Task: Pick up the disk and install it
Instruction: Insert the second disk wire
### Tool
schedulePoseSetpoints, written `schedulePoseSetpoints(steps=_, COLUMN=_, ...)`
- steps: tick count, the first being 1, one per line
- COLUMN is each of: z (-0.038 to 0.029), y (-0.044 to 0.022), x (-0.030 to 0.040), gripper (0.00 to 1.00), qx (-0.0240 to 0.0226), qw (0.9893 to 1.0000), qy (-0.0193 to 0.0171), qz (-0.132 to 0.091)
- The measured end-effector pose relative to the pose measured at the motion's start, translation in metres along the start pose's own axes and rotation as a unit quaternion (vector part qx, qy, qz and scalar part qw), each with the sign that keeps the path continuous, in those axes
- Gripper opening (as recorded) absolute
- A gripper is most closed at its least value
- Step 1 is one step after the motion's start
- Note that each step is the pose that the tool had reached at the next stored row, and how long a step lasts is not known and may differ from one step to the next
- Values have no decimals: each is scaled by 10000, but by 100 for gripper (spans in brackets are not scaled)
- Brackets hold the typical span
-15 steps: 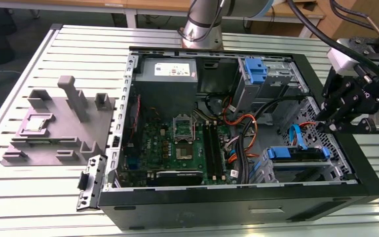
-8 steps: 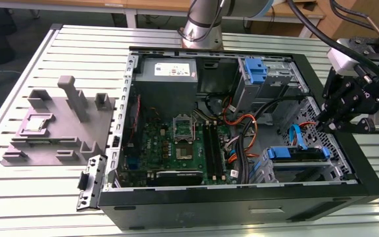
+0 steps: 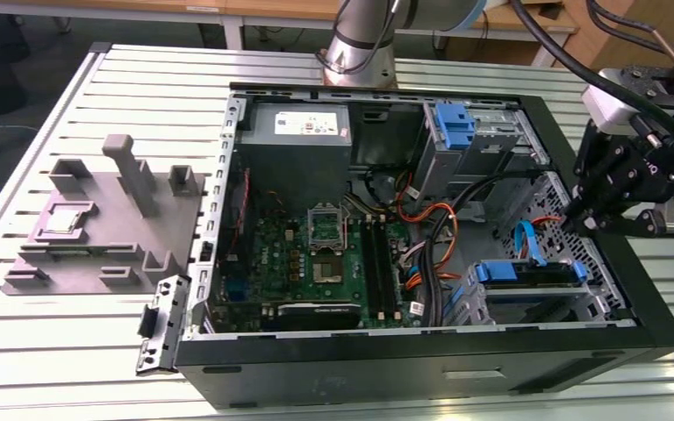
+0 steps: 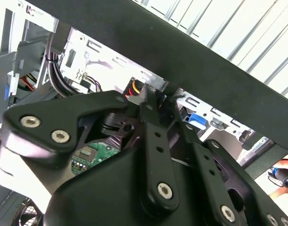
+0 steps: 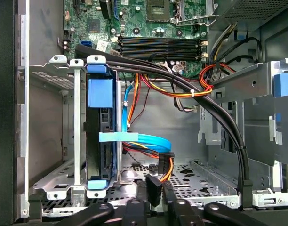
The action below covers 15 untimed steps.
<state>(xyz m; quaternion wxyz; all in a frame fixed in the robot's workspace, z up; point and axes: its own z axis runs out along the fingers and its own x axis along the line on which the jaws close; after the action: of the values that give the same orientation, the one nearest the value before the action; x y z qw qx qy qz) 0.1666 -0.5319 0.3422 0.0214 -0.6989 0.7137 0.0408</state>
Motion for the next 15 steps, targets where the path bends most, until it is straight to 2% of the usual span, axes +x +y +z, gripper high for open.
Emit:
schedulePoseSetpoints(steps=1, z=0, y=0, x=0, gripper=27, qx=0, qw=10000, qy=0, qz=0)
schedulePoseSetpoints(steps=2, z=0, y=0, x=0, gripper=20, qx=0, qw=10000, qy=0, qz=0)
schedulePoseSetpoints(steps=7, z=0, y=1, x=1, gripper=20, qx=0, qw=10000, qy=0, qz=0)
schedulePoseSetpoints(steps=8, z=1, y=12, x=1, gripper=20, qx=0, qw=10000, qy=-1, qz=1)
schedulePoseSetpoints(steps=12, z=3, y=129, x=6, gripper=20, qx=18, qw=10000, qy=0, qz=-1)
schedulePoseSetpoints(steps=15, z=1, y=147, x=38, gripper=20, qx=23, qw=10000, qy=0, qz=-4)
